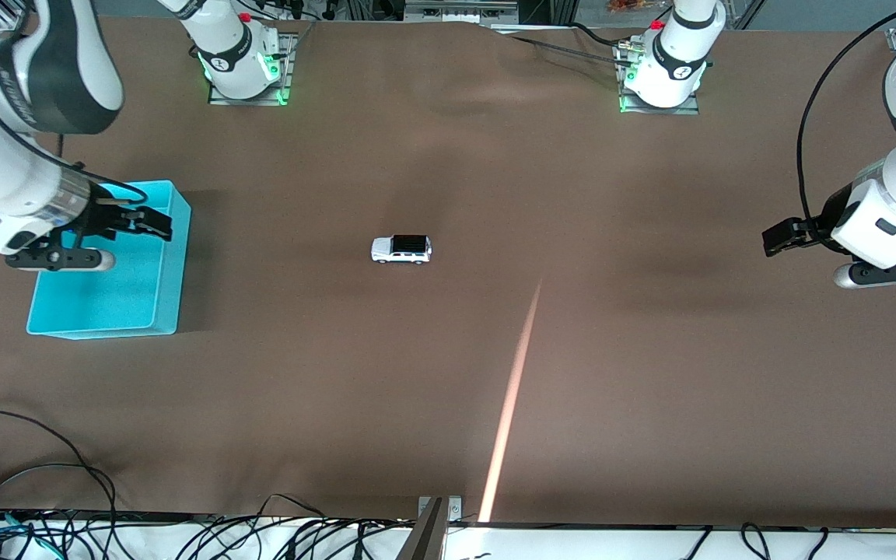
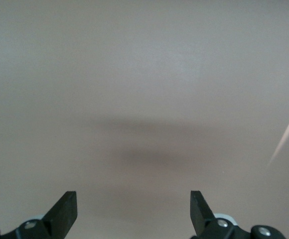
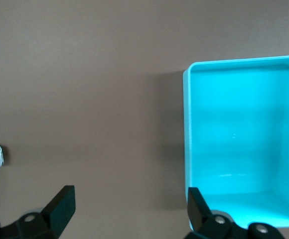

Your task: Wind and store white jeep toy

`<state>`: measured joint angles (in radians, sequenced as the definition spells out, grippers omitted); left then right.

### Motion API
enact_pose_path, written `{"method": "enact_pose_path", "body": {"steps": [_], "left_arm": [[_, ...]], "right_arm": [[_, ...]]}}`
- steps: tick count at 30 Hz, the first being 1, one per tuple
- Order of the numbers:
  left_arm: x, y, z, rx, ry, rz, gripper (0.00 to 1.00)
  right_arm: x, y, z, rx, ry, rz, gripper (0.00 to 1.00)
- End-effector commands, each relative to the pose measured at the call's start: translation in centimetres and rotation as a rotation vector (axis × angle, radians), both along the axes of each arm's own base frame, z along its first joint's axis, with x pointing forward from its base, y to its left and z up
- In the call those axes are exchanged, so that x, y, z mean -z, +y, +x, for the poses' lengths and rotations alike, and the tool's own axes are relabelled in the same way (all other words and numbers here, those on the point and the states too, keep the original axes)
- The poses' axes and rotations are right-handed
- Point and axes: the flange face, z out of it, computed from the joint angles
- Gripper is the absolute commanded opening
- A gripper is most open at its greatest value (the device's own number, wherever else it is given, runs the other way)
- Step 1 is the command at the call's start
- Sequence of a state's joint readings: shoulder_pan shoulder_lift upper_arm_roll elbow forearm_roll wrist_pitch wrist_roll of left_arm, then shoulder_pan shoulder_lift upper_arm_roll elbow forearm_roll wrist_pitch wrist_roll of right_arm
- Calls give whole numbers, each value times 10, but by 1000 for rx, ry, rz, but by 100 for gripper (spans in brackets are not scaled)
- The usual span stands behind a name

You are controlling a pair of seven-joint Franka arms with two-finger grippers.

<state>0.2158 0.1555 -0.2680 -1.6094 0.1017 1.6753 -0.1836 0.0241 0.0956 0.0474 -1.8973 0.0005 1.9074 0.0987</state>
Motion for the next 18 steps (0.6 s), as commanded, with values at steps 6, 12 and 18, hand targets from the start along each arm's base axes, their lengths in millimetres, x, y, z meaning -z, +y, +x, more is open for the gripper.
{"method": "enact_pose_path", "body": {"steps": [6, 12, 18], "left_arm": [[-5, 3, 3, 22, 5, 16, 100], [-5, 3, 3, 22, 5, 17, 100], [-5, 3, 3, 22, 5, 16, 100]], "right_arm": [[48, 34, -18, 199, 0, -19, 100], [64, 66, -16, 501, 8, 10, 100], [66, 81, 11, 743, 13, 8, 100]]}}
